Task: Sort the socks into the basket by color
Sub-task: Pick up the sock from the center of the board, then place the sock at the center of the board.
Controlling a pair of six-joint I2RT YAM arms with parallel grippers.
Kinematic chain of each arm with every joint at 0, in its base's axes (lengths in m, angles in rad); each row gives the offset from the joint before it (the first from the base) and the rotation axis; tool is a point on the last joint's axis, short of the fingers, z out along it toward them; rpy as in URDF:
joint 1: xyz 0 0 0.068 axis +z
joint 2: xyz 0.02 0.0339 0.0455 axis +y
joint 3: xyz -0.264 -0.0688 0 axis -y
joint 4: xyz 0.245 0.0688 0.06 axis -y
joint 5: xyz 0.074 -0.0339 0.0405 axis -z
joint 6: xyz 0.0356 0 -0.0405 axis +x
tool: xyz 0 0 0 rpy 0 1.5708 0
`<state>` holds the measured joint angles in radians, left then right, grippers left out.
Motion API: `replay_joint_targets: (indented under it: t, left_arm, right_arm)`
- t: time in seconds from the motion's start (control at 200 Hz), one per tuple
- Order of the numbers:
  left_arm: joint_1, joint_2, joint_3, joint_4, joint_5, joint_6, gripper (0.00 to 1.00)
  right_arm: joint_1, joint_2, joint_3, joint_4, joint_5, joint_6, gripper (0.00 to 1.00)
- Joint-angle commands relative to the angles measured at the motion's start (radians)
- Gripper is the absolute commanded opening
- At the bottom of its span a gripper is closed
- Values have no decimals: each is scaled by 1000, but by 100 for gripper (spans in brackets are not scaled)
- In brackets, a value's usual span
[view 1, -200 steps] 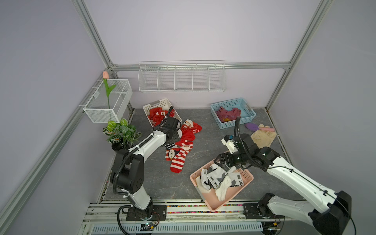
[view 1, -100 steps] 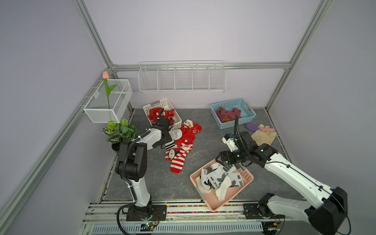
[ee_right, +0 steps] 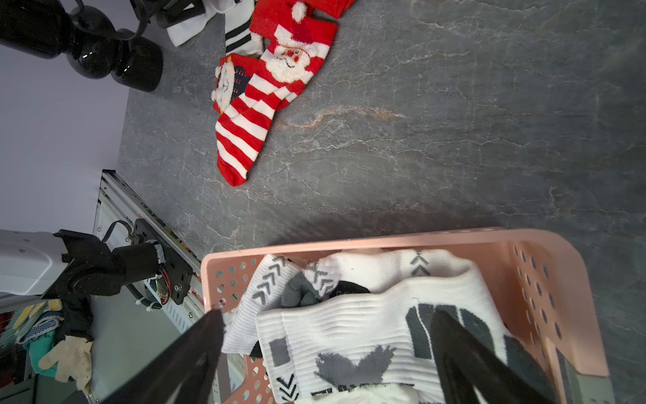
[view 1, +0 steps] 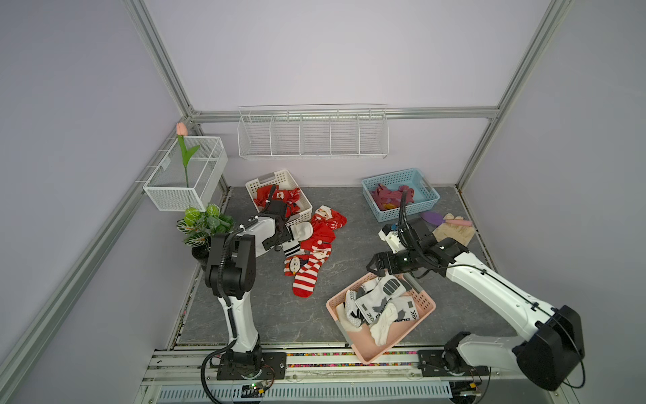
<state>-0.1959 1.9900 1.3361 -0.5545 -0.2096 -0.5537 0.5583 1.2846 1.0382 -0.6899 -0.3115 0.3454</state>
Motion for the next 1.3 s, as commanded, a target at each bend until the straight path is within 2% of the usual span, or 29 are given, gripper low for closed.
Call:
replay_joint_targets:
  t: [0.0,0.23,0.48,0.73,0.905,1.144,1.219,1.294]
  left_arm:
    - [-6,4,-15,-34,14,-41,36]
    - [-63,-74,-103,-18,1,-77,0]
    - [-148,-191,-156,-26,-39,-106,0]
    - [-184,-323,-172,-24,-30,-91,0]
    - [-224,-342,-177,-7,14,-97,0]
    - [-303,-285,-161,-2,36,-128,0]
    - [-318,-278,-155,5,36,-133,13]
    - [-328,-274,-145,4,32,-129,36]
  right_arm:
    - [-12,3,22,9,-32,-17,100]
    - [-16,-1,16,10,-52,-22,93]
    - [-15,-29,-8,11,-65,-23,90]
    - [-16,-54,-28,15,-72,-23,90]
    - [-15,-59,-38,22,-81,-25,90]
    - [-15,-74,-53,28,-81,-23,91]
    - [-16,-79,-55,26,-80,-23,91]
    - [-15,-81,-55,23,-78,-24,93]
